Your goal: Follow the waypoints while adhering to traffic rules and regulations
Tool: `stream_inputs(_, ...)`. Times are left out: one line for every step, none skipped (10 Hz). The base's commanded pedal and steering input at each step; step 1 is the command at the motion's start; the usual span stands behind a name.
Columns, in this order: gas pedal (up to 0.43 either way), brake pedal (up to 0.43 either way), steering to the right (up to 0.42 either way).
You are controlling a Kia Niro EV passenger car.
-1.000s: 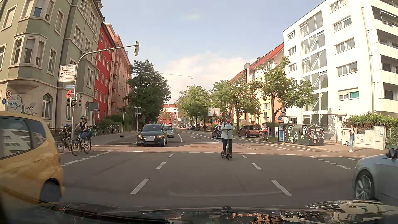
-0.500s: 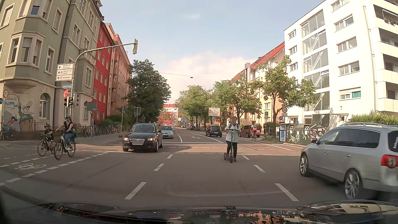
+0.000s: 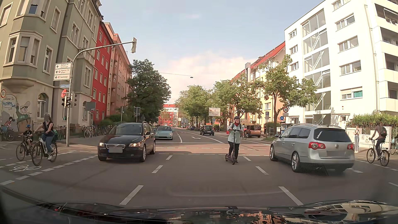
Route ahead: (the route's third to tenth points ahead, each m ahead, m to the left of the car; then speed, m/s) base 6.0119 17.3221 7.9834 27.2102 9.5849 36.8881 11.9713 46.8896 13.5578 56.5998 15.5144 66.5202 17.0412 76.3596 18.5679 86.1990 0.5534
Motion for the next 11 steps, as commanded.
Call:
stream_inputs(0.0, 0.116, -0.008)
stream_inputs(0.0, 0.116, -0.008)
stream_inputs(0.0, 0.134, -0.008)
stream_inputs(0.0, 0.14, -0.008)
stream_inputs(0.0, 0.14, -0.009)
stream_inputs(0.0, 0.14, -0.01)
stream_inputs(0.0, 0.14, -0.011)
stream_inputs(0.0, 0.146, -0.013)
stream_inputs(0.0, 0.146, -0.015)
stream_inputs(0.0, 0.146, -0.017)
stream_inputs(0.0, 0.152, -0.02)
